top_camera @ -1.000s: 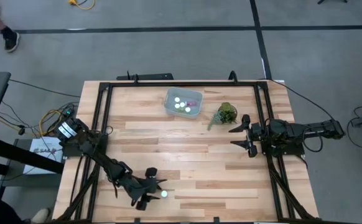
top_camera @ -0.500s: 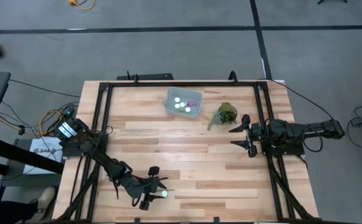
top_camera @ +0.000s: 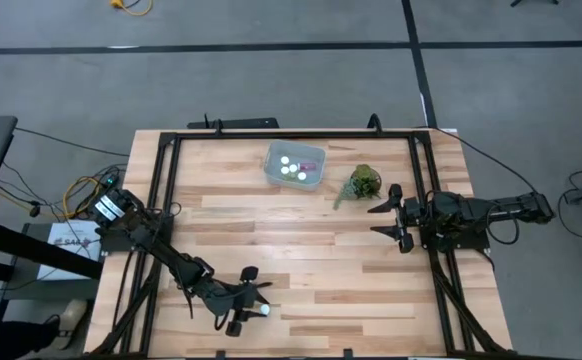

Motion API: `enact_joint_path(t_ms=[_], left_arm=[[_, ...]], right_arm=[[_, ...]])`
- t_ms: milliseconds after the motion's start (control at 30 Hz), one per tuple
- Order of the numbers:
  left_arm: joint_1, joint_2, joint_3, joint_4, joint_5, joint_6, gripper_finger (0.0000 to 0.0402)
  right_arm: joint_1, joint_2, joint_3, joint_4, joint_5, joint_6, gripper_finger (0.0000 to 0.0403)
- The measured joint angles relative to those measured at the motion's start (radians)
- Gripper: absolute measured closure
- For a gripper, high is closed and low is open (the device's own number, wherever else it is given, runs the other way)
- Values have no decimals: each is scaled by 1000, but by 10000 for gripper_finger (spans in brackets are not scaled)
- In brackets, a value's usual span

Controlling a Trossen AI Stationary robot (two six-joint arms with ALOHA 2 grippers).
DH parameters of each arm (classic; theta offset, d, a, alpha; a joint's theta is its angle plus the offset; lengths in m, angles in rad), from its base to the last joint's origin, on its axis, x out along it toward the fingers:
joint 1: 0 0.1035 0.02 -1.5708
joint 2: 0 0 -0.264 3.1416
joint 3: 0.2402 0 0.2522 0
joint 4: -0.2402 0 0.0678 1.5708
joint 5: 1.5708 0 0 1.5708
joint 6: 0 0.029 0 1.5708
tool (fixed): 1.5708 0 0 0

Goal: Pick and place pill bottles into a basket
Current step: Put the blue pill bottle into the gray bin

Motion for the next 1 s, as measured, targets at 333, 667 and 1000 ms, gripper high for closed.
enact_joint_path(t_ms=[333, 667, 1000], left_arm=[[26, 0, 0, 16, -45, -31, 306], [142, -8, 0, 102, -505, 127, 303], [463, -27, 2, 288, -530, 325, 292]], right_arm=[[0, 0, 0, 0, 0, 0, 172], [0, 0, 0, 0, 0, 0, 172], [0, 0, 0, 0, 0, 0, 172]])
